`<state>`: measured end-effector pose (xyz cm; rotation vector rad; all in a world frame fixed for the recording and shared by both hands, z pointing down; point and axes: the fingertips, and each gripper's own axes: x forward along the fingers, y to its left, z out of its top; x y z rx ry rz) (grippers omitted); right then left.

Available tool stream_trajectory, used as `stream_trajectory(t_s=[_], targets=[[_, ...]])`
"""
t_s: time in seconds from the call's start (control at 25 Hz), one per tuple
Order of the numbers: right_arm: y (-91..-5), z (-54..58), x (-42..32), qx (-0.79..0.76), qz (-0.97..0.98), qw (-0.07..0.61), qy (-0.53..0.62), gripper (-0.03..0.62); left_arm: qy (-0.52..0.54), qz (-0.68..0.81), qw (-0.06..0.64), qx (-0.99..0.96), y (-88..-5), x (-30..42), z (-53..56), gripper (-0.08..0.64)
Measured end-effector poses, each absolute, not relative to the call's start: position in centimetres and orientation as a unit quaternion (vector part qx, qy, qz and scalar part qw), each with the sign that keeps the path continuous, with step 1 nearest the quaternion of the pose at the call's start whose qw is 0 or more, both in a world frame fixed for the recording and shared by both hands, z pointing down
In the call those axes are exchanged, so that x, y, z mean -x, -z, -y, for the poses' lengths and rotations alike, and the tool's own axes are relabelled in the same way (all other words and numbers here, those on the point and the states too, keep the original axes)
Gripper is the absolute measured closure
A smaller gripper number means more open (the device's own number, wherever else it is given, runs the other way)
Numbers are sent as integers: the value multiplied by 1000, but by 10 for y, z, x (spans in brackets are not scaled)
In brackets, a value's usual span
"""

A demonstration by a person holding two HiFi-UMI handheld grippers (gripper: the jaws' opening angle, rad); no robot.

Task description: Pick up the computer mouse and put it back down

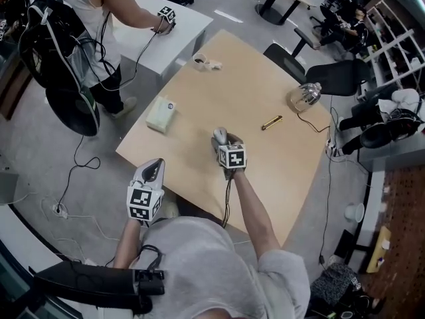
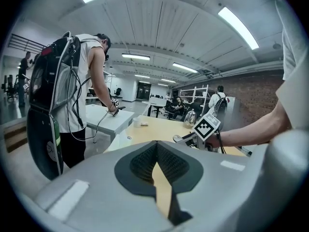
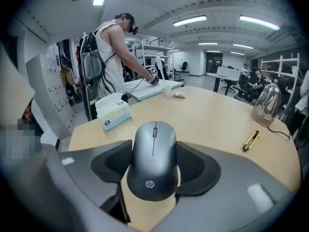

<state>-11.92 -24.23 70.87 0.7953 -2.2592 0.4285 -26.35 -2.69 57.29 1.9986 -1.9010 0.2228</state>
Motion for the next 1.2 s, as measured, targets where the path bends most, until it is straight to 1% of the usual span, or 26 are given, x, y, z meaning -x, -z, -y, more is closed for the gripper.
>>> stream_trajectory(t_s=[0.68,1.0,1.2], targets=[[-597,177,86,-341,907,206,-137,301,-85,658,154,-732,-553,244,23,540],[-563,147,67,-367,908,158,-128,301,-67,654,135,-742,-538,232,33,540],[-555,128,50,-382,905,148,-117,301,-65,650,130,-746,-540,228,33,540]])
